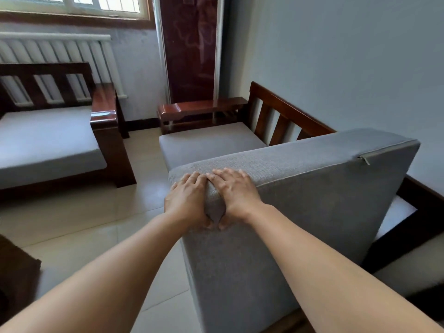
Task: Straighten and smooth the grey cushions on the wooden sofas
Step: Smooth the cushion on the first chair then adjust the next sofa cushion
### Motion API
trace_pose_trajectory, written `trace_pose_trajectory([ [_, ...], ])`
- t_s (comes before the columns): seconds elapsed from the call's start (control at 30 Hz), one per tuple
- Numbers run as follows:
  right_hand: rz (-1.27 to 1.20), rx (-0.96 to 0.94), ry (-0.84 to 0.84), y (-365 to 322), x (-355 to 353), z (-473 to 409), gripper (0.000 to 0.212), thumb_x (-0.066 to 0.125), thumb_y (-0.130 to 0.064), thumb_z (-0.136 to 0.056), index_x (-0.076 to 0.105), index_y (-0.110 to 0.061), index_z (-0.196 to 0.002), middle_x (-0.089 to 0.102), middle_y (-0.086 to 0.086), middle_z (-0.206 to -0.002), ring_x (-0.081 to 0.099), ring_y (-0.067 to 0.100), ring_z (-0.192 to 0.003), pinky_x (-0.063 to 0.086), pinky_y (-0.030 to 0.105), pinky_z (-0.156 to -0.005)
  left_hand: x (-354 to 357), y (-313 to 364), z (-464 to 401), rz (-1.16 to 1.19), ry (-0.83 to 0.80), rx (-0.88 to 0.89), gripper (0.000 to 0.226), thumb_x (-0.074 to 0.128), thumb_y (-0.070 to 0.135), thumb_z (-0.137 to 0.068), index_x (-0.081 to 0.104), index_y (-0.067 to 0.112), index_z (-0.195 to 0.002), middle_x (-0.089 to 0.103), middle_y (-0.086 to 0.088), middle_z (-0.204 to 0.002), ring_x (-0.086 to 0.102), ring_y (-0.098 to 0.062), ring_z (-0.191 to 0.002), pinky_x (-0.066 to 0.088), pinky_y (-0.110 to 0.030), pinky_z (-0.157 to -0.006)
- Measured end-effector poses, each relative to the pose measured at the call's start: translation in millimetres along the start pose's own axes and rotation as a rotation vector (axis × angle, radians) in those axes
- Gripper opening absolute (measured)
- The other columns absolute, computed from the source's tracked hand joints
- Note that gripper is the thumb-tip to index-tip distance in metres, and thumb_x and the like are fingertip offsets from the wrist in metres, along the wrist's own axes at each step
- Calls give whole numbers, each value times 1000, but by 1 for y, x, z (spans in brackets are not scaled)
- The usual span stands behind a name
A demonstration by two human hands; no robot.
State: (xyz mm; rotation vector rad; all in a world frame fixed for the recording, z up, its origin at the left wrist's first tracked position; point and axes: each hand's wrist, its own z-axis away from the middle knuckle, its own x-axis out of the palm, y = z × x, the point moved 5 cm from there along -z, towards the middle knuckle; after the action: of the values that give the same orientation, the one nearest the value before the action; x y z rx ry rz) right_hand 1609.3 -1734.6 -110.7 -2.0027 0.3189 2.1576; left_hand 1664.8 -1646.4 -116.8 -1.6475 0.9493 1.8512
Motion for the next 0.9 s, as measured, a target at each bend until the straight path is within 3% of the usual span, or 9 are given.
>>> trace_pose_trajectory([
  [0.13,-30,87,20,21,15,-15,118,81,-50,-63,5,-28,-150,5,3,-157,-3,22,-145,-8,44,-115,3,-7,-21,-5,-7,-10,97,79,41,-66,24,28,-144,33,6,-144,26,-18,-136,40,-40,-101],
  [0.2,-8,136,22,34,24,-12,122,83,-40,-63,-4,-31,-149,0,4,-156,-10,25,-144,-10,48,-113,7,-10,-28,-17,-29,-24,96,78,41,-67,21,33,-144,36,7,-140,28,-19,-134,44,-41,-92],
  [0.4,49,161,13,43,42,-40,125,83,-30,-65,-12,-33,-146,-2,2,-149,-11,31,-142,-5,61,-110,25,-16,-67,-78,-36,-17,104,80,58,-55,24,36,-140,42,4,-132,36,-24,-125,38,-41,-91],
  [0.53,-20,209,-90,43,62,-54,117,80,-25,-71,-7,-28,-149,-4,0,-154,-15,27,-143,2,58,-112,44,-18,-90,-85,-144,46,91,80,48,-63,29,27,-136,48,0,-126,44,-26,-122,41,-38,-87],
  [0.67,-68,314,-167,33,103,-59,107,75,-13,-77,-2,-25,-150,-9,4,-157,-17,28,-143,5,54,-114,83,-37,-89,-117,-244,109,82,74,40,-72,25,30,-137,50,1,-127,48,-23,-119,44,-34,-79],
  [0.77,-74,460,-238,42,133,-46,115,79,-19,-73,-8,-30,-148,-20,11,-154,-22,34,-141,10,58,-112,116,-49,-90,-96,-356,126,88,77,52,-67,28,27,-136,50,0,-126,50,-23,-117,46,-36,-82],
  [0.9,-121,499,-283,48,157,-34,111,81,-24,-71,1,-33,-147,-18,12,-153,-21,37,-141,19,56,-112,151,-33,-88,-61,-444,186,86,77,52,-67,29,24,-133,50,-2,-124,48,-25,-116,43,-35,-80],
])
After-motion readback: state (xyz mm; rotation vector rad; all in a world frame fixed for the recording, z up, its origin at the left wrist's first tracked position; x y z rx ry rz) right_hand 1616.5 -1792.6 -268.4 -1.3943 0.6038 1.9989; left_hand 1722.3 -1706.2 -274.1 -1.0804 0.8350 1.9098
